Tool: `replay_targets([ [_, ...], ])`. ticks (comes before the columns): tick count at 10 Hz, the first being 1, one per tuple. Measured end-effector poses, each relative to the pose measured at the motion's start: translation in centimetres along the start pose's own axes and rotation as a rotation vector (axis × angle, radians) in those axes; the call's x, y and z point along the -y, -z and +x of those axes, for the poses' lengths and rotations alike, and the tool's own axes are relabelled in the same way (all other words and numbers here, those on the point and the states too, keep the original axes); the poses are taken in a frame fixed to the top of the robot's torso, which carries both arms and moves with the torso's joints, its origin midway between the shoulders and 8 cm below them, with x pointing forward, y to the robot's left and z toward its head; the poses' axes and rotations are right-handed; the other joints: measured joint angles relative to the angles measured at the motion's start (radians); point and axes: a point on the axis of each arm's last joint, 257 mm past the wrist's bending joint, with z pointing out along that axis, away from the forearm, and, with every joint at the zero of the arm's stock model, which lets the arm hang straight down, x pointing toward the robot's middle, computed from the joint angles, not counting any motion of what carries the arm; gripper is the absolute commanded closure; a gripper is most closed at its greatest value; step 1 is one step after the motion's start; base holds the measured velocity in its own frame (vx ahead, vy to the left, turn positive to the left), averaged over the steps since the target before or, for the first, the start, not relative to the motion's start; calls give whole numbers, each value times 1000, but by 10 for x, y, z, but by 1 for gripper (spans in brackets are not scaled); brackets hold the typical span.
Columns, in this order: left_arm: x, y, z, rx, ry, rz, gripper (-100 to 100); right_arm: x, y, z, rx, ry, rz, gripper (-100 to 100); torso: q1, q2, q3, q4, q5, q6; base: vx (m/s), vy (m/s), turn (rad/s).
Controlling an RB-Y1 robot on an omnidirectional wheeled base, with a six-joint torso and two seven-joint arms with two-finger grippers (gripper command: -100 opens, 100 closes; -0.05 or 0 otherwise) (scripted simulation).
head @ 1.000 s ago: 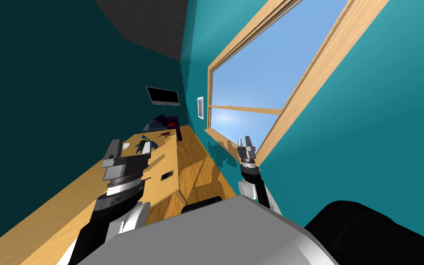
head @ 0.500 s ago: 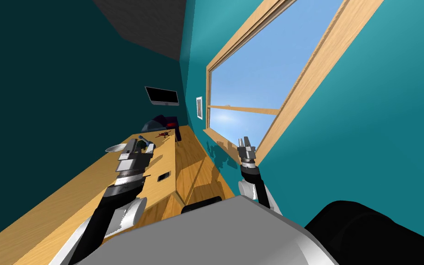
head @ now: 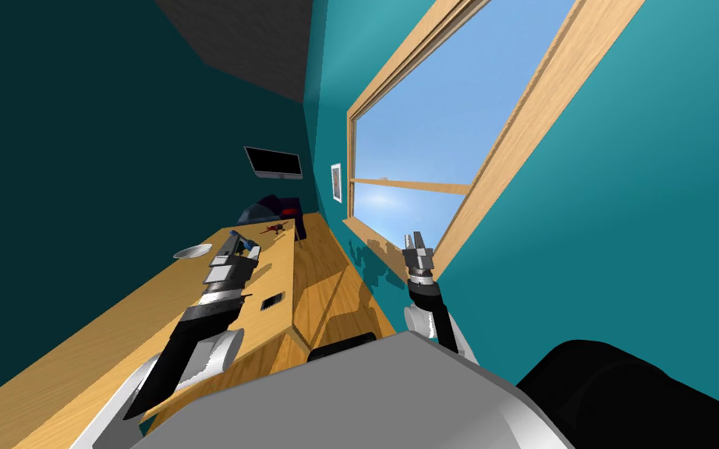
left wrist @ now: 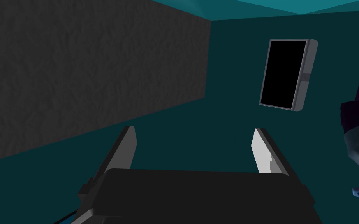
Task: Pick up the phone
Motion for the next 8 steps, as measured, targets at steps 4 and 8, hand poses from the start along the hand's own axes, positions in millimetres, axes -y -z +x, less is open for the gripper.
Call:
replay_targets([
  [4,-42,-11,-27,31,-45,-106,-100,0,0,0,0,0,0,0,-1,0,0,0,0,0,21,-50,2],
  [8,-85,-17,-60,79,-84,-226,-100,0,0,0,0,0,0,0,-1,0,0,0,0,0,24,-56,4],
])
